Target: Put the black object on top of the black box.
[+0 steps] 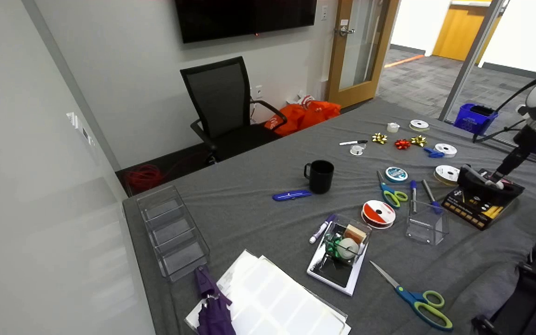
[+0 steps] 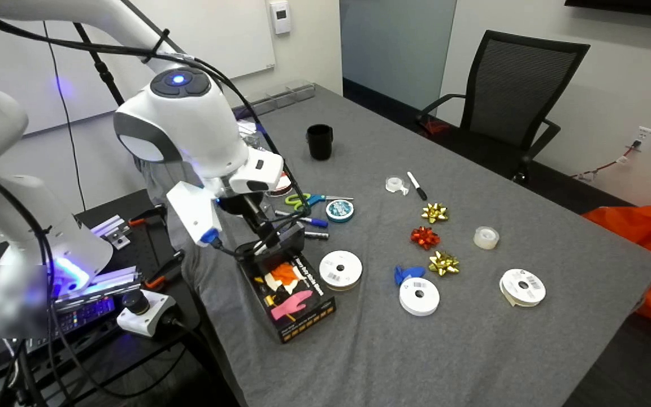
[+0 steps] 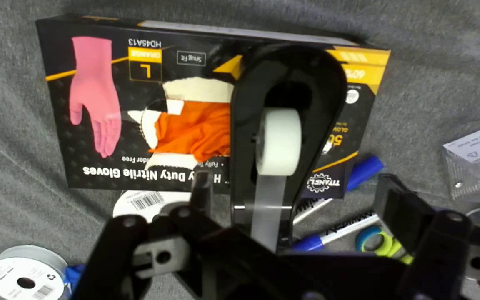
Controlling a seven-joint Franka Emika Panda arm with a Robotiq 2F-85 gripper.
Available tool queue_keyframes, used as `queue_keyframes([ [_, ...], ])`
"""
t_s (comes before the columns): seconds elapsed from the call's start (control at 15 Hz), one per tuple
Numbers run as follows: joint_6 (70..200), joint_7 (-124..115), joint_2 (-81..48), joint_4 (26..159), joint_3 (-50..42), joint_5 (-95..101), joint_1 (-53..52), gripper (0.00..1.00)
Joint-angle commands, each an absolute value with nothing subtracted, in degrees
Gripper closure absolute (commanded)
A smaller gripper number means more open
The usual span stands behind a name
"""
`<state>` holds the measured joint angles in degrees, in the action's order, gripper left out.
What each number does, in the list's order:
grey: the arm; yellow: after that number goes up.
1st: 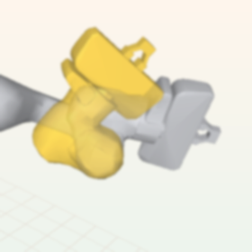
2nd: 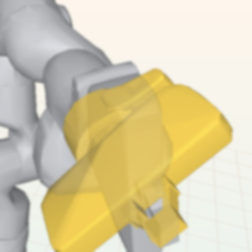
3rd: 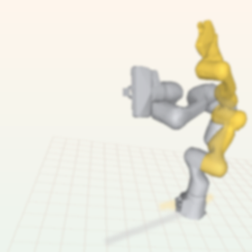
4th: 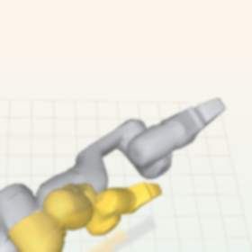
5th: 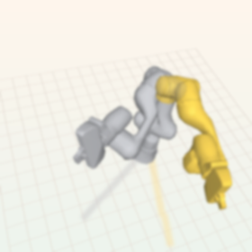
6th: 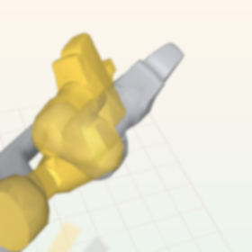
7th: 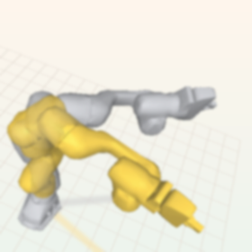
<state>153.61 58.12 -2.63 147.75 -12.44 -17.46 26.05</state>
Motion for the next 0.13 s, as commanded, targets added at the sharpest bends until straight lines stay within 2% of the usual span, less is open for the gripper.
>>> queue_keyframes([
  [0.0, 146.65, 53.07, 3.42, 148.19, -15.68, -12.03, 23.67, 0.00],
  [0.07, 144.66, 51.96, 4.47, 147.77, -16.26, -10.92, 23.28, 0.00],
])
